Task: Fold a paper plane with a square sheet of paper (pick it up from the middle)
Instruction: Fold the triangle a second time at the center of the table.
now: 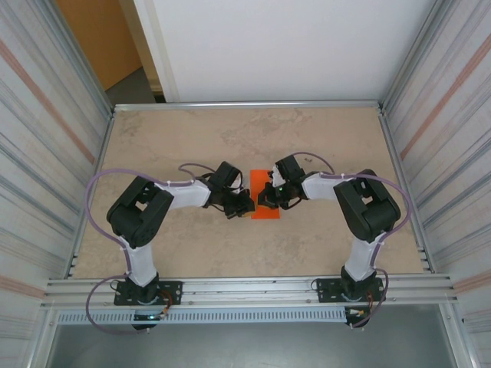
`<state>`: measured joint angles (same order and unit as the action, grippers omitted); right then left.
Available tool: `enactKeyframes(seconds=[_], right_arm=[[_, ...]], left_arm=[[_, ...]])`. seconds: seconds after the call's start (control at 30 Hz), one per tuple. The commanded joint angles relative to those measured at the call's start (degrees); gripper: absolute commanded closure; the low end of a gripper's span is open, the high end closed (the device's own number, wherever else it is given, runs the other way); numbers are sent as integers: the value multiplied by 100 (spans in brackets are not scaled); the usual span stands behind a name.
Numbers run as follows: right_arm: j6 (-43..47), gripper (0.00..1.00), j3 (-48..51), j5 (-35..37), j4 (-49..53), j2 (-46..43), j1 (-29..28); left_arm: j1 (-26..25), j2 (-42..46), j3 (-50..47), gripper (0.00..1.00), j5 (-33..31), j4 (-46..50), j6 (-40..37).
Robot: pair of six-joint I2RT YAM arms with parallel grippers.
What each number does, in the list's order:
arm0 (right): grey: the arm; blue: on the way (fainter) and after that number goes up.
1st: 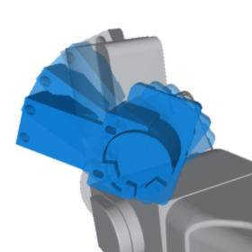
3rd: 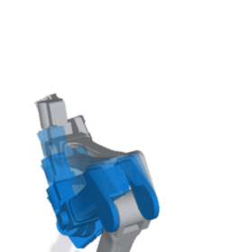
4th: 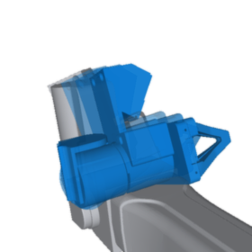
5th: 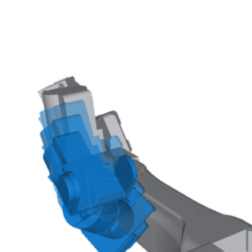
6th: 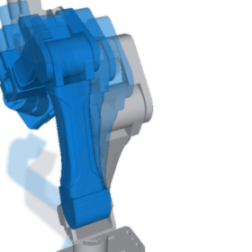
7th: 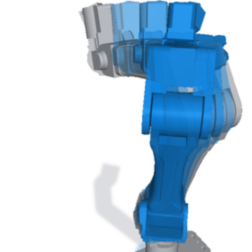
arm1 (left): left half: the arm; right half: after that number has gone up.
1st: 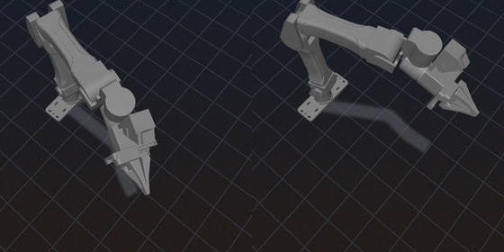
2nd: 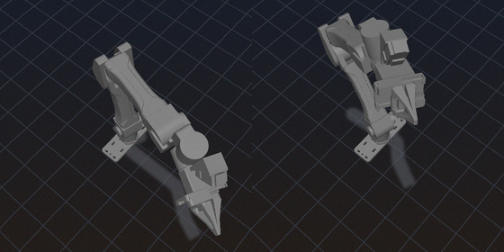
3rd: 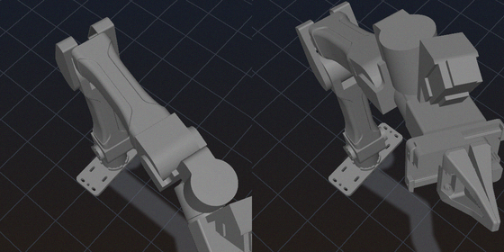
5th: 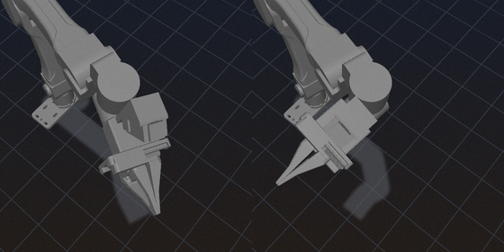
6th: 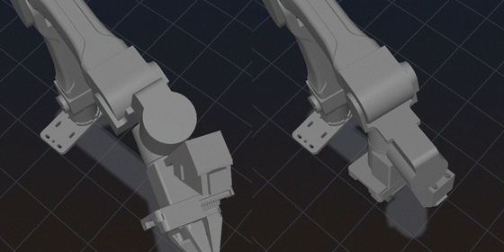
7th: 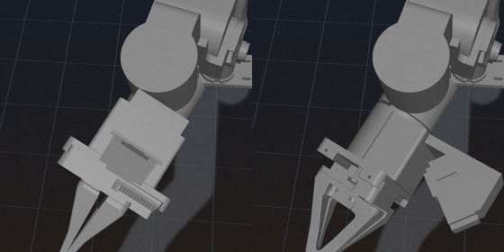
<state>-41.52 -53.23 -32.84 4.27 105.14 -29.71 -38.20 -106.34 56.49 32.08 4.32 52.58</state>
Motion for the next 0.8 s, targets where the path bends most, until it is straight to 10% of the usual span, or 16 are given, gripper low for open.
enactKeyframes(seconds=[0.0, 0.77], right_arm=[[-30, 100, -46, -29, -45, 198, -33], [-74, 100, 223, -73, -462, 115, 80]], left_arm=[[49, 11, -58, 100, 97, -140, 33], [75, -103, -217, 100, -122, 136, 8]])
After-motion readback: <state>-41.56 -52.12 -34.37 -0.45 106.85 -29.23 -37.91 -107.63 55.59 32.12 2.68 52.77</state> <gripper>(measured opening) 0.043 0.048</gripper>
